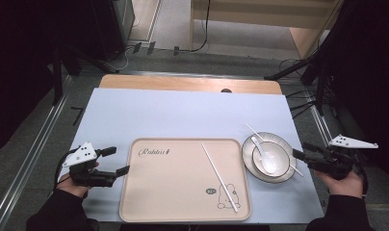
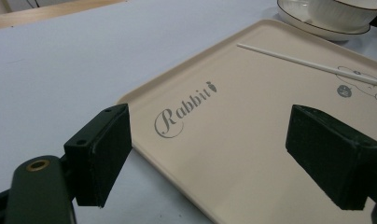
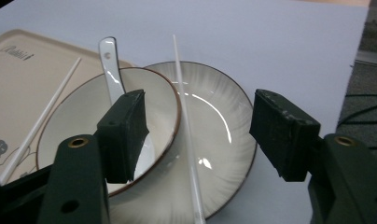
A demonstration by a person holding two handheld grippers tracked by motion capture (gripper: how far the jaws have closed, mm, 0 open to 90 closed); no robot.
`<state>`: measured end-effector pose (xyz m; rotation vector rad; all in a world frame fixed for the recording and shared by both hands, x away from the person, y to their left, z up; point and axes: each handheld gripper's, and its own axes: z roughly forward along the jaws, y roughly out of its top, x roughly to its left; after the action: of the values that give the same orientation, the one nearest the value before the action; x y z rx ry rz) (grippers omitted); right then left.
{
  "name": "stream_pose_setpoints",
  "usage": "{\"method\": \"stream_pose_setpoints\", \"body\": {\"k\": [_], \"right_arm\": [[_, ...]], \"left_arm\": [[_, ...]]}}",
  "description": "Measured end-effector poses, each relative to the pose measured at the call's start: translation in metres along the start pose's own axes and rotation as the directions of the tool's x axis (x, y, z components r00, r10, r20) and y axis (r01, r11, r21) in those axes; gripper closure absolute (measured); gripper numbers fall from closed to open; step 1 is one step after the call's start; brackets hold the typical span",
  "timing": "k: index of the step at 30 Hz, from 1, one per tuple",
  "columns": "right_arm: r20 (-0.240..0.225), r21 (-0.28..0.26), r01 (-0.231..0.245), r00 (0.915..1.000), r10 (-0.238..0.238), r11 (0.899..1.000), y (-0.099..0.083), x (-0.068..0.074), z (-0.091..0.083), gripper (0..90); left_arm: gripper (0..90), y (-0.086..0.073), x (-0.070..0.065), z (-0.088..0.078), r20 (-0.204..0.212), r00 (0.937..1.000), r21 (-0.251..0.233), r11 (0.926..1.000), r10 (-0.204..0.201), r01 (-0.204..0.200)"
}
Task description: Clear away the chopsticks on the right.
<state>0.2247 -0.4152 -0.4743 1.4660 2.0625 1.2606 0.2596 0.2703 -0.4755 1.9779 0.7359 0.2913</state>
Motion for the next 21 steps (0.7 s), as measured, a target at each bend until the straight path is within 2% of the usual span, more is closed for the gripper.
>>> {"method": "stream_pose_setpoints", "body": {"k": [3,5,12,16,21], "right_arm": [[0.014,0.038,-0.014,0.9998,0.013,0.999,-0.011,-0.006,0.003,42.1],[0.023,0.066,-0.003,0.9997,0.001,0.998,-0.018,-0.007,0.007,47.5],[-0.016,0.115,0.032,0.9994,-0.03,0.993,-0.027,-0.006,0.018,63.9],[-0.039,0.151,0.036,0.9988,-0.031,0.988,-0.028,-0.004,0.025,67.9],[-0.044,0.197,0.046,0.9983,-0.038,0.979,-0.03,-0.005,0.036,74.7]], "left_arm": [[14.9,0.0,0.0,0.001,0.002,1.0,-0.004,1.0,-0.002,0.002],[14.9,0.0,0.0,0.001,0.004,1.0,-0.005,1.0,-0.003,0.003],[14.9,0.0,0.0,0.001,0.005,1.0,-0.003,1.0,-0.003,0.003],[14.9,0.0,0.0,0.001,0.007,1.0,-0.002,1.0,-0.003,0.003],[14.9,0.0,0.0,0.002,0.008,1.0,-0.002,1.0,-0.002,0.002]]}}
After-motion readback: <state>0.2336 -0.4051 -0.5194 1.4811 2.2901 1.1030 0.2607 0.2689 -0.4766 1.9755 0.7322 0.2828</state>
